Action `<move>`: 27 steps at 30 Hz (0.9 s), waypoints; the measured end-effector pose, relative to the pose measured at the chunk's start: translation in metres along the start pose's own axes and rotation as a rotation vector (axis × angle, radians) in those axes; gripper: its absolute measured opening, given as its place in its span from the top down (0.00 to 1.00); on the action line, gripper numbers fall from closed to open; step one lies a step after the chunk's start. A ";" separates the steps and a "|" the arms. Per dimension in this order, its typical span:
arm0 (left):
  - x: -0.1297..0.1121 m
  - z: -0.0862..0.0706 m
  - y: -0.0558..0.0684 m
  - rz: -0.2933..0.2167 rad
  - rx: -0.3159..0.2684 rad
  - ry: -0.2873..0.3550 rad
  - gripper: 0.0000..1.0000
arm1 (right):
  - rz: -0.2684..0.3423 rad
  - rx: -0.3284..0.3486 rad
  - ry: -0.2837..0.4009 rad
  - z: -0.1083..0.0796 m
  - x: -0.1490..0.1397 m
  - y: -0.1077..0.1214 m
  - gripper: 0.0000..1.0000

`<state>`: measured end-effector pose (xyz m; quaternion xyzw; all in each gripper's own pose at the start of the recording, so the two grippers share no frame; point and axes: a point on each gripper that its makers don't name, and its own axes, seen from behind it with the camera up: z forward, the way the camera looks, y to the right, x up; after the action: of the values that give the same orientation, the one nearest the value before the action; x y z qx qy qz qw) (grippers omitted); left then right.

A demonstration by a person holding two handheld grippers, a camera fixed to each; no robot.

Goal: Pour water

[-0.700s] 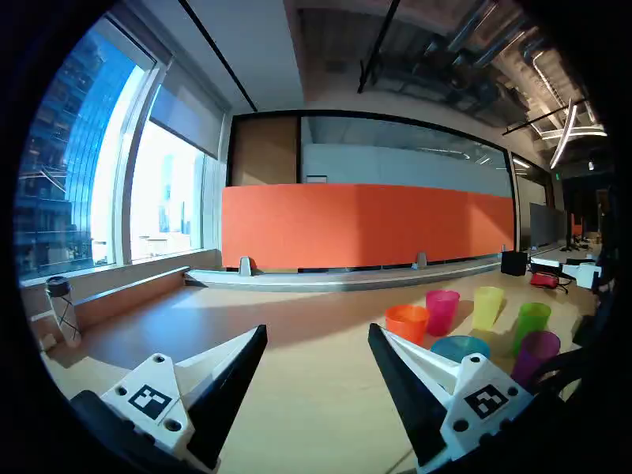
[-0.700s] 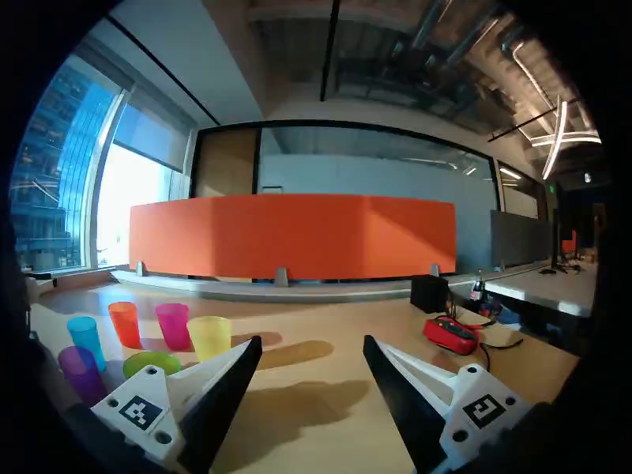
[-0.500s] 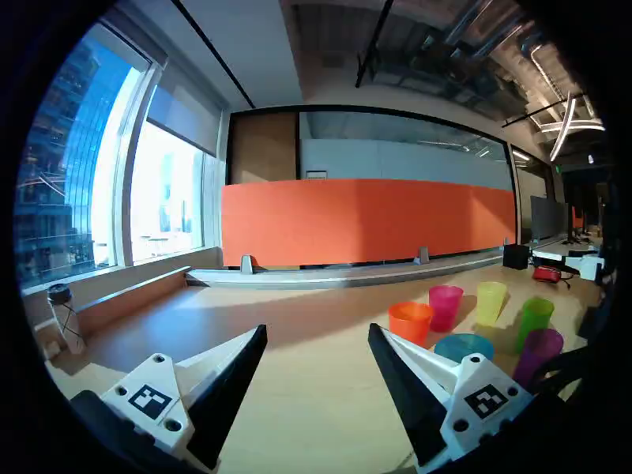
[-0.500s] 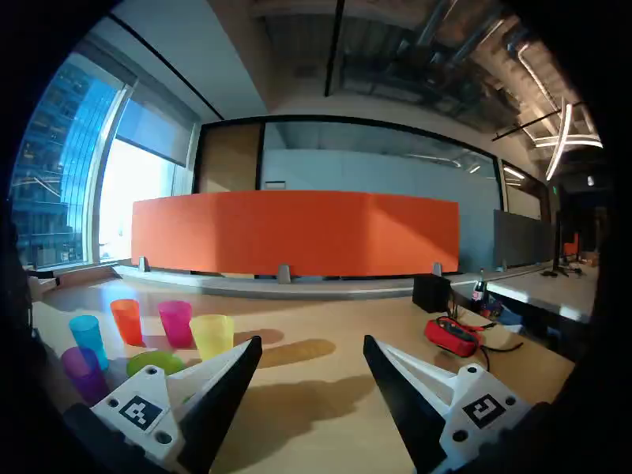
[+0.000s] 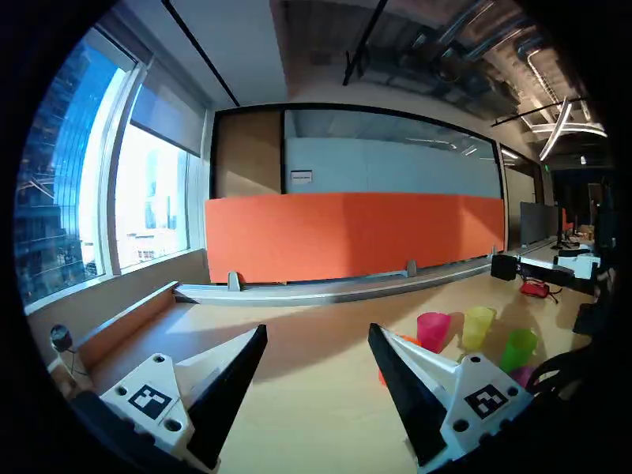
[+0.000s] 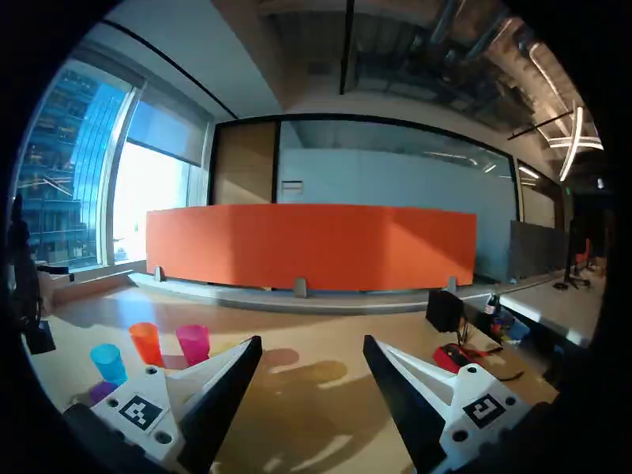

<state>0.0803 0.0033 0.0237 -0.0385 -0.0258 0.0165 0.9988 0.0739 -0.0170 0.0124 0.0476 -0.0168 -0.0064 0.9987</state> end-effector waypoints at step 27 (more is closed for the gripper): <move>0.138 0.008 -0.013 -0.021 -0.051 0.039 0.05 | -0.001 0.099 0.045 0.005 0.127 -0.009 0.01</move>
<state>0.2176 -0.0039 0.0392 -0.0640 -0.0073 0.0046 0.9979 0.2001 -0.0287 0.0210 0.0969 0.0054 -0.0048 0.9953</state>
